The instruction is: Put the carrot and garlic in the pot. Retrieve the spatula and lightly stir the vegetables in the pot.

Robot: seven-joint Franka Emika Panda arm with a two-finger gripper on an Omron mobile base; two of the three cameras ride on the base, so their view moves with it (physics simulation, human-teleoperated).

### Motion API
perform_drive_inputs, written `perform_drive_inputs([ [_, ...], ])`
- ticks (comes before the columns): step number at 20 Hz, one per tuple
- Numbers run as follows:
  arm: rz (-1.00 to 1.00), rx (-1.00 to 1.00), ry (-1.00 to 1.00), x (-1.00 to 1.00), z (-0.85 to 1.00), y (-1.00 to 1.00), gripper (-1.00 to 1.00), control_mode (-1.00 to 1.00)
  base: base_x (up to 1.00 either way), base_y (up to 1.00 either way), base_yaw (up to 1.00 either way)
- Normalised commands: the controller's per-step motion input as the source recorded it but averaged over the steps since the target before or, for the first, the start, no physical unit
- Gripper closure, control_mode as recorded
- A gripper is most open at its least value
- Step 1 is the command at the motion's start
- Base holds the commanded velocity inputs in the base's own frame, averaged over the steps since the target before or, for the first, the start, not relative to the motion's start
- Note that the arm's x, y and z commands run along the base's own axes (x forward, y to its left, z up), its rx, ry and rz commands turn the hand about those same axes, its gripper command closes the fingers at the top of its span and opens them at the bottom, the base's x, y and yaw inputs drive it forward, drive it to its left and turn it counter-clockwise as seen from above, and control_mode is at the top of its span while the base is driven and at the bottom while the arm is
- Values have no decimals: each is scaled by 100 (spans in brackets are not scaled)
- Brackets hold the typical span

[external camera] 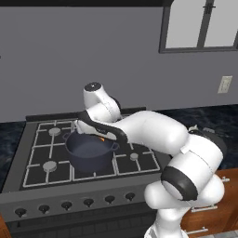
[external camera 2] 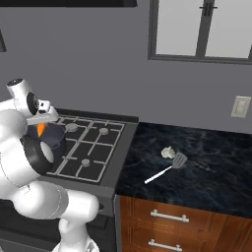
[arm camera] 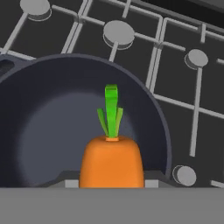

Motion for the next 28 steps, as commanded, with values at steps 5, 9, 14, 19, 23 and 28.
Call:
perform_drive_inputs([
  [5, -4, 0, 0, 0, -23, 6, 100, -100, 0, 0, 0],
  [9, -6, 3, 0, 0, -17, 2, 100, -100, 0, 0, 0],
  [14, -7, 4, 0, 0, -21, 9, 100, -100, 0, 0, 0],
  [19, -9, 0, 0, 1, -18, 21, 100, -100, 0, 0, 0],
  [23, -9, 0, 0, 2, -21, 24, 100, -100, 0, 0, 0],
  [28, -6, 2, 2, 4, -18, 16, 100, -100, 0, 0, 0],
])
